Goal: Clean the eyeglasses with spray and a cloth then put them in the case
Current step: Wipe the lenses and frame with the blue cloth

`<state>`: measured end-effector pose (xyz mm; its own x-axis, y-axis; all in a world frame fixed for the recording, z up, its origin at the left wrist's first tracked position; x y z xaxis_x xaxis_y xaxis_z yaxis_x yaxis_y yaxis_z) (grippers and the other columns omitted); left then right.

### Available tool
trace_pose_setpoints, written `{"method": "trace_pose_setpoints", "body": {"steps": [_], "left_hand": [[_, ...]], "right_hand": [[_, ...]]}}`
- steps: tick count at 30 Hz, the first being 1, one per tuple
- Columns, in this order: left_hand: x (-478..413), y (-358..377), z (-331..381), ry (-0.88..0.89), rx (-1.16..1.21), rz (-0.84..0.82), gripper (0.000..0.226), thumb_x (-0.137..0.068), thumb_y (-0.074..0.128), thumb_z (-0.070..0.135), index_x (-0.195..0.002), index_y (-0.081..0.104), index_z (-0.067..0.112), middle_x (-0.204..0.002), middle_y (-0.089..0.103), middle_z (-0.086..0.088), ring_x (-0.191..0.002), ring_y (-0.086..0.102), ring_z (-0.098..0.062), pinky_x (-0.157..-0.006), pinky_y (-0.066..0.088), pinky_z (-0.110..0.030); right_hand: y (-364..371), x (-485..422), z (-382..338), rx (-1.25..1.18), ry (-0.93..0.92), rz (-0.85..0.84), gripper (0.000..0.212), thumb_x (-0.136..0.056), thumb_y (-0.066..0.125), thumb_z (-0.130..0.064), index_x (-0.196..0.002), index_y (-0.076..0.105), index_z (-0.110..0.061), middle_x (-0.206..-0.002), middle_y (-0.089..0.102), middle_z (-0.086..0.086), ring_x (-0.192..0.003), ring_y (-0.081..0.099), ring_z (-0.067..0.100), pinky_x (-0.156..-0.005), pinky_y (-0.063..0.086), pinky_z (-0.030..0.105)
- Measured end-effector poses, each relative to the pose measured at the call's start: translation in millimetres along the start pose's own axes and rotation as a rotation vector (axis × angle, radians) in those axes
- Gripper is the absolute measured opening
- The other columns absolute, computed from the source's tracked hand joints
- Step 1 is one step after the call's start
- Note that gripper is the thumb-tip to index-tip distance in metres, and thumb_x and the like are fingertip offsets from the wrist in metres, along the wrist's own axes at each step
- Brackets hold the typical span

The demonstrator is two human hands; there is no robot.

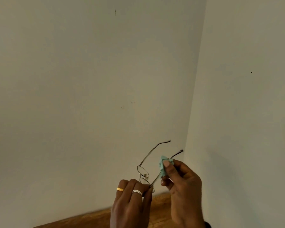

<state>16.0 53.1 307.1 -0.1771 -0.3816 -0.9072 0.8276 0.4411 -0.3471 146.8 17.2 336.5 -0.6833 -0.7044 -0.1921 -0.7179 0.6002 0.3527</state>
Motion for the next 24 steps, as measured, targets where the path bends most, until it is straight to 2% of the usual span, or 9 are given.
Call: {"method": "trace_pose_setpoints", "body": {"steps": [5, 8, 10, 15, 19, 22, 24], "left_hand": [[2, 2, 2, 0.034, 0.016, 0.012, 0.023, -0.088, 0.064, 0.024, -0.069, 0.069, 0.011, -0.068, 0.060, 0.003, -0.066, 0.052, -0.017, -0.063, 0.040, -0.020], [2, 3, 2, 0.049, 0.024, 0.009, 0.021, -0.088, 0.066, 0.022, -0.070, 0.070, 0.011, -0.069, 0.061, 0.003, -0.065, 0.053, -0.017, -0.065, 0.040, -0.020], [1, 4, 3, 0.071, 0.028, 0.010, 0.021, -0.088, 0.066, 0.021, -0.071, 0.070, 0.010, -0.069, 0.062, 0.002, -0.065, 0.053, -0.018, -0.066, 0.041, -0.021], [2, 4, 2, 0.076, 0.027, -0.013, 0.021, -0.088, 0.065, 0.022, -0.071, 0.070, 0.010, -0.070, 0.062, 0.002, -0.067, 0.052, -0.017, -0.067, 0.040, -0.019], [-3, -1, -3, -0.014, 0.086, 0.015, 0.022, -0.087, 0.064, 0.025, -0.069, 0.070, 0.015, -0.067, 0.060, 0.007, -0.071, 0.045, -0.009, -0.064, 0.035, -0.011], [-5, -3, -7, -0.059, 0.098, 0.016, 0.021, -0.086, 0.064, 0.027, -0.070, 0.070, 0.016, -0.067, 0.059, 0.009, -0.071, 0.045, -0.007, -0.061, 0.036, -0.011], [-6, -7, -12, -0.088, 0.106, 0.035, 0.022, -0.087, 0.063, 0.029, -0.071, 0.070, 0.016, -0.069, 0.058, 0.010, -0.072, 0.045, -0.006, -0.061, 0.036, -0.010]], "right_hand": [[-10, -15, -8, -0.207, 0.092, 0.000, 0.024, -0.063, 0.075, -0.031, -0.079, 0.080, -0.014, -0.079, 0.074, 0.012, -0.059, 0.062, 0.014, -0.047, 0.050, 0.023], [-14, -20, -7, -0.384, 0.200, -0.032, 0.013, -0.073, 0.071, -0.018, -0.076, 0.079, -0.009, -0.080, 0.073, 0.013, -0.058, 0.063, 0.013, -0.046, 0.050, 0.021], [-17, -24, -6, -0.520, 0.275, -0.043, 0.013, -0.075, 0.066, -0.011, -0.073, 0.079, -0.008, -0.080, 0.072, 0.014, -0.058, 0.064, 0.013, -0.045, 0.050, 0.021], [-30, -37, -5, -0.677, 0.316, 0.002, 0.015, -0.078, 0.064, -0.008, -0.073, 0.078, -0.005, -0.079, 0.070, 0.012, -0.055, 0.061, 0.012, -0.044, 0.050, 0.020], [-46, -40, -7, -0.666, 0.228, 0.080, 0.017, -0.081, 0.064, -0.009, -0.074, 0.079, -0.009, -0.079, 0.071, 0.009, -0.055, 0.061, 0.011, -0.046, 0.050, 0.019], [-35, -21, 6, -0.508, 0.252, 0.026, 0.015, -0.068, 0.070, -0.012, -0.077, 0.078, -0.003, -0.074, 0.072, 0.013, -0.050, 0.061, 0.012, -0.041, 0.049, 0.019], [-21, -3, 19, -0.347, 0.271, -0.035, 0.013, -0.063, 0.071, -0.009, -0.073, 0.079, -0.005, -0.074, 0.074, 0.018, -0.052, 0.065, 0.018, -0.039, 0.050, 0.022]]}}
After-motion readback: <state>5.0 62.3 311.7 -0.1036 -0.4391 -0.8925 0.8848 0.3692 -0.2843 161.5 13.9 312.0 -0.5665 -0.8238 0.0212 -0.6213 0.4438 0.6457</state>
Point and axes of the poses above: each hand's wrist, its own x-axis away from the middle knuckle, its own y-axis out of the palm, z = x × y, the point moved 4 cm from there along -x, towards the middle knuckle
